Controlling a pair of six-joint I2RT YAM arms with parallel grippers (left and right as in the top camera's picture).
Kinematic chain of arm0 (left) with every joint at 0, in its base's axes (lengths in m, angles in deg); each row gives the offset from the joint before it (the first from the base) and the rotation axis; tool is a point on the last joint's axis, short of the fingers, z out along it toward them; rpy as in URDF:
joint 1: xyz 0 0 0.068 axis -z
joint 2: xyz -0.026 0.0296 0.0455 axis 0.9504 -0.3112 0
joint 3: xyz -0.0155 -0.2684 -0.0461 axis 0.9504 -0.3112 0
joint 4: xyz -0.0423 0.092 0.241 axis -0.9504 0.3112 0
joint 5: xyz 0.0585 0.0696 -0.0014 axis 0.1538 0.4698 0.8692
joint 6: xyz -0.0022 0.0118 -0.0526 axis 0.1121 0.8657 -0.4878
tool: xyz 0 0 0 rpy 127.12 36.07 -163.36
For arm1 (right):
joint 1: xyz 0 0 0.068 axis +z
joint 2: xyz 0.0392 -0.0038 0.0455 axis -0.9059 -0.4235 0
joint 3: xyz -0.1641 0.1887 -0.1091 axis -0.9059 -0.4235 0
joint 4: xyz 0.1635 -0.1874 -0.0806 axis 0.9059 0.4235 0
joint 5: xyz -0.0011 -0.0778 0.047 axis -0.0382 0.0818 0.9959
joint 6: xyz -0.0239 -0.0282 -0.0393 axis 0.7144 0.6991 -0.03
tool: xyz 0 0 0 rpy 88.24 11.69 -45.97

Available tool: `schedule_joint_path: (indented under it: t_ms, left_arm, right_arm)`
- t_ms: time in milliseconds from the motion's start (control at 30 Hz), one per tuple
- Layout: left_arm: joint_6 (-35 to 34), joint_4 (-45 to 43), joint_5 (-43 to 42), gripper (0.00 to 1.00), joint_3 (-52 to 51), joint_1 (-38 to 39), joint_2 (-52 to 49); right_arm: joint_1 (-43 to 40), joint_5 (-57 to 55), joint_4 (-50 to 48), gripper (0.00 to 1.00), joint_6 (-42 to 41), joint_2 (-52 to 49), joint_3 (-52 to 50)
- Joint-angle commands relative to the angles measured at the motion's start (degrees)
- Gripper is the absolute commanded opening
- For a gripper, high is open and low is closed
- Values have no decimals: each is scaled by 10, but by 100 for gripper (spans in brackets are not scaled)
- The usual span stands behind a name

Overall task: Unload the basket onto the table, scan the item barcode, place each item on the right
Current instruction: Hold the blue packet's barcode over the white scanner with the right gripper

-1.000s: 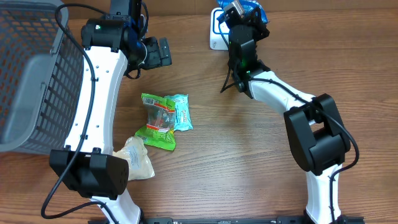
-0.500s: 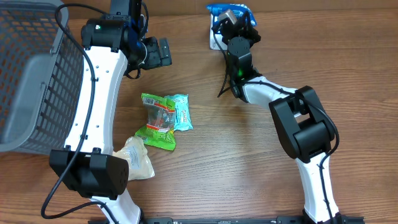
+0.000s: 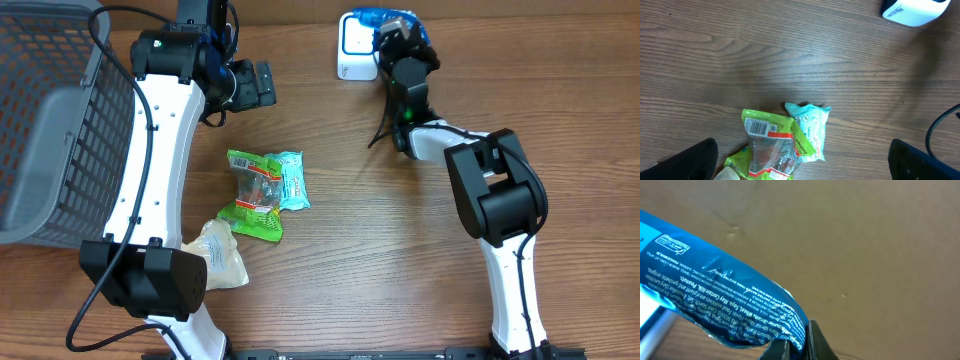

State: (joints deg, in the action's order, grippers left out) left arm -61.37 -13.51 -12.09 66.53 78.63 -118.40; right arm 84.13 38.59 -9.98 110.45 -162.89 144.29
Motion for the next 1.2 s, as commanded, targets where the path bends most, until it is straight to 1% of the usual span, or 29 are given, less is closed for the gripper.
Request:
schedule_joint_path:
  t_ms: [0, 200, 467, 567, 667, 867, 933, 1000, 1067, 1167]
  left_arm:
    - [5, -1, 4, 100, 8, 4, 1]
    - [5, -1, 4, 100, 8, 4, 1]
    - [5, -1, 4, 100, 8, 4, 1]
    - [5, -1, 4, 100, 8, 4, 1]
    - [5, -1, 4, 100, 8, 4, 1]
    - [5, -1, 4, 100, 8, 4, 1]
    - [5, -1, 4, 100, 8, 4, 1]
    - [5, -1, 4, 100, 8, 4, 1]
    - [5, -1, 4, 100, 8, 4, 1]
    - [5, -1, 4, 100, 8, 4, 1]
  right_arm:
    - [3, 0, -8, 4, -64, 2, 28]
    - [3, 13, -8, 4, -100, 2, 30]
    - [6, 26, 17, 4, -103, 1, 30]
    - [7, 41, 18, 4, -106, -1, 30]
    - [7, 54, 19, 4, -131, -2, 30]
    - [7, 55, 18, 4, -130, -17, 30]
    - [10, 41, -12, 4, -130, -17, 32]
    - [20, -11, -92, 4, -129, -17, 48]
    - [34, -36, -188, 4, -81, -5, 63]
    - [49, -45, -256, 4, -50, 27, 64]
